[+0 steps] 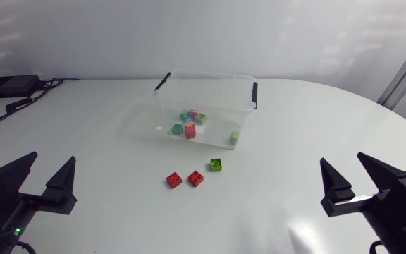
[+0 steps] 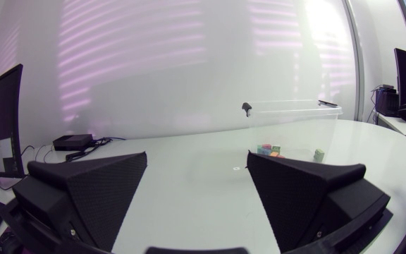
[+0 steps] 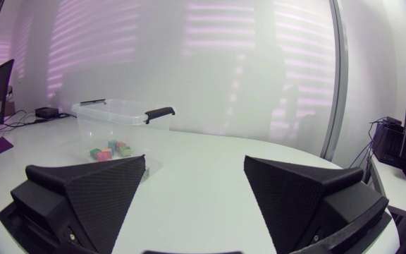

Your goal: Place the duplo bricks in the container

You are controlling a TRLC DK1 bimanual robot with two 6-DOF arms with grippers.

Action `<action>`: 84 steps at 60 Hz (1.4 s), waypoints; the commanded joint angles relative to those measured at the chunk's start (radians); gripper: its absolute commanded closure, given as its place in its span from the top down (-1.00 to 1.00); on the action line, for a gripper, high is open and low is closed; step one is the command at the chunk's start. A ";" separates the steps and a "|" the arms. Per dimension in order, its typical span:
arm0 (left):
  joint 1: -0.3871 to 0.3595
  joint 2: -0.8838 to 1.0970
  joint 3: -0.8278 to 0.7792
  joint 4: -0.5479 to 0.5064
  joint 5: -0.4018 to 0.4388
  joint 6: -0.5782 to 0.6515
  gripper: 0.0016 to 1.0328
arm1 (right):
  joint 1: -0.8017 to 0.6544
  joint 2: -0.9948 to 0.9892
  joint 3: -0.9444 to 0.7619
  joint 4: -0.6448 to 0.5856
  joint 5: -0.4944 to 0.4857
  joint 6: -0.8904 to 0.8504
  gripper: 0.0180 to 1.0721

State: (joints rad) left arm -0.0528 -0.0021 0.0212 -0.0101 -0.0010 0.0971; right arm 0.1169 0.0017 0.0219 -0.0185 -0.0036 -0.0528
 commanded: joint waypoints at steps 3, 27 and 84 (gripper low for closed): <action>0.004 -0.010 -0.020 0.002 -0.002 -0.017 0.92 | 0.007 -0.006 -0.022 0.009 -0.006 0.013 0.93; -0.019 -0.012 -0.010 -0.001 -0.002 -0.023 0.92 | 0.050 -0.008 -0.022 0.009 -0.006 0.010 0.93; -0.243 1.418 0.786 -0.375 0.125 0.187 0.91 | 0.064 0.627 0.389 -0.063 0.007 0.220 0.93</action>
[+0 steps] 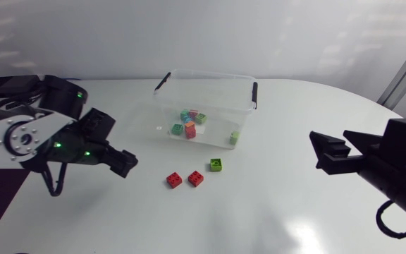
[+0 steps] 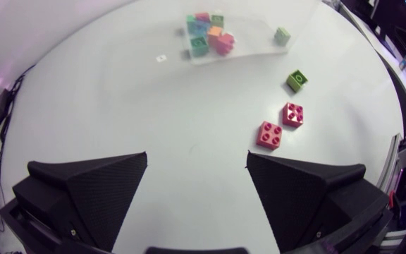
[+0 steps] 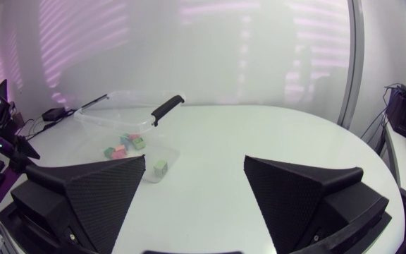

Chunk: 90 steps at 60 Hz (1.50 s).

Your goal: Place the duplo bricks in the container

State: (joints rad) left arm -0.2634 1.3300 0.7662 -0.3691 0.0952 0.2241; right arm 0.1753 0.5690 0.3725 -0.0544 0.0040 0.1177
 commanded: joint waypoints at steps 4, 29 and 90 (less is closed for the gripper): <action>-0.069 0.138 0.053 -0.005 0.047 0.092 0.91 | 0.006 0.121 0.082 -0.085 -0.021 0.069 0.93; -0.243 0.388 0.186 0.019 0.051 0.210 0.82 | 0.078 0.477 0.241 -0.209 -0.114 0.272 0.90; -0.122 0.136 0.134 -0.011 0.106 0.386 -0.41 | 0.483 1.214 0.640 -0.213 0.152 0.303 0.45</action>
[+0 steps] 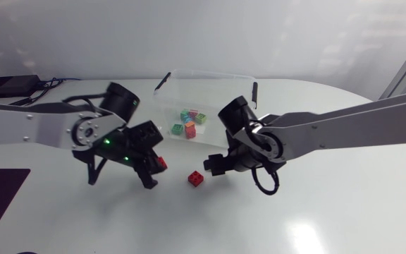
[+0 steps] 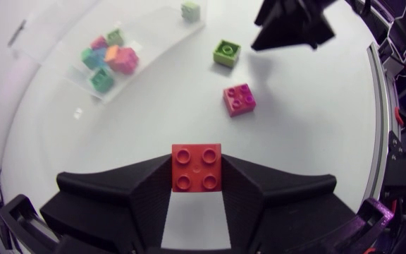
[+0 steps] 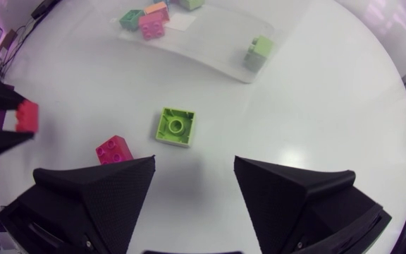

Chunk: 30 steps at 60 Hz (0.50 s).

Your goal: Place the duplo bricks in the container

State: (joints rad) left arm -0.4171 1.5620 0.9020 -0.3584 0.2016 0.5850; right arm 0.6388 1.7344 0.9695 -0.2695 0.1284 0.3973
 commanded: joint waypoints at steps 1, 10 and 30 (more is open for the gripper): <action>0.038 -0.109 0.005 -0.033 -0.001 0.026 -0.41 | 0.019 0.054 0.048 0.001 0.030 0.023 0.46; 0.089 -0.209 0.087 -0.076 0.002 0.013 -0.41 | -0.007 0.126 0.106 -0.007 0.023 0.003 0.46; 0.141 -0.184 0.242 0.076 0.010 -0.125 -0.41 | -0.002 0.225 0.202 -0.023 0.014 0.008 0.46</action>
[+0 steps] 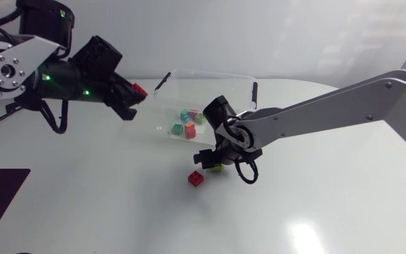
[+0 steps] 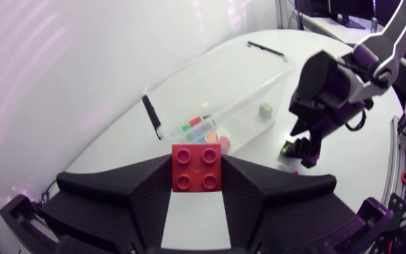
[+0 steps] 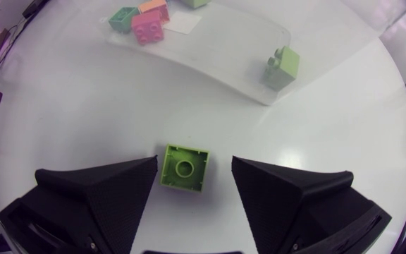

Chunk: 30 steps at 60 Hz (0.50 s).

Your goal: Place the duplo bricks in the container

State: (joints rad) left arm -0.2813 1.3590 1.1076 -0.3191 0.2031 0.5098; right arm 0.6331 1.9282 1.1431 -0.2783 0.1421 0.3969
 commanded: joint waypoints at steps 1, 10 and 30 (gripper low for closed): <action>0.005 0.026 0.046 0.051 0.009 -0.062 -0.41 | 0.004 0.032 0.033 -0.016 0.001 0.008 0.46; -0.009 0.115 0.120 0.129 0.007 -0.132 -0.41 | 0.007 0.066 0.090 -0.088 0.002 0.014 0.28; -0.084 0.365 0.287 0.206 -0.011 -0.208 -0.39 | 0.014 0.114 0.139 -0.222 -0.010 0.008 -0.32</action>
State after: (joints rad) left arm -0.3542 1.6524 1.3380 -0.1406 0.2012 0.3389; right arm 0.6376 2.0171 1.2728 -0.4683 0.1345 0.3969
